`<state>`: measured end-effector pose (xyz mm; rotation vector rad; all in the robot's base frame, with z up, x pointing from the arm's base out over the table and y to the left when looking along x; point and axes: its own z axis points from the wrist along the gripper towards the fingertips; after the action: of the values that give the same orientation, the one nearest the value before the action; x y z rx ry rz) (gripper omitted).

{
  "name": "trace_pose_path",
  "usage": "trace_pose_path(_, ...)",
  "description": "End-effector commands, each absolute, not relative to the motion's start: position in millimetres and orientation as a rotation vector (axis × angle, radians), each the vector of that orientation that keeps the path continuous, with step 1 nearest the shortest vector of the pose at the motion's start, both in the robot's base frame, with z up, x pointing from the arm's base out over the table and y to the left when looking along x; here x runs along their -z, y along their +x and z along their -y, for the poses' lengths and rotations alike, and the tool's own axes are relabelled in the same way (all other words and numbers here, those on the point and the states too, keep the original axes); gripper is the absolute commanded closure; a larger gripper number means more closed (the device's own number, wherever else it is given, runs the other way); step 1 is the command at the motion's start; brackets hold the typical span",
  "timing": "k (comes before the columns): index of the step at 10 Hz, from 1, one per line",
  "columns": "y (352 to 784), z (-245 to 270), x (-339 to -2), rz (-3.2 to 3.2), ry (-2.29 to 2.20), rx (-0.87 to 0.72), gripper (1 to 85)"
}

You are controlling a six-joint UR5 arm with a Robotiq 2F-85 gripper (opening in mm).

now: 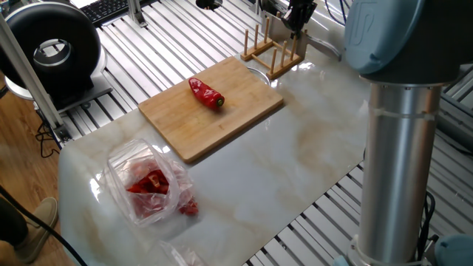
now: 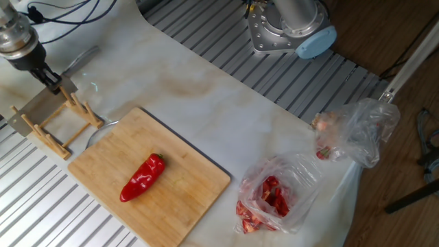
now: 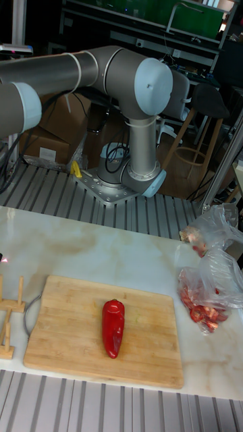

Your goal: Chop the chili peppers

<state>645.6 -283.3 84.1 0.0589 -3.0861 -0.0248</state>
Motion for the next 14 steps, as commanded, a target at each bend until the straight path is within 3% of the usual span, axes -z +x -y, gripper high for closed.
trace_pose_path(1, 642, 295, -104, 3.083, 0.09, 0.002, 84.3)
trace_pose_path(3, 645, 309, -116, 3.101, 0.121, -0.053, 84.3)
trace_pose_path(7, 639, 312, -165, 3.069, 0.123, 0.015, 84.3)
trace_pose_path(11, 616, 288, -195, 3.015, 0.388, 0.012, 84.3)
trace_pose_path(14, 612, 254, -196, 3.029, 0.584, 0.087, 84.3)
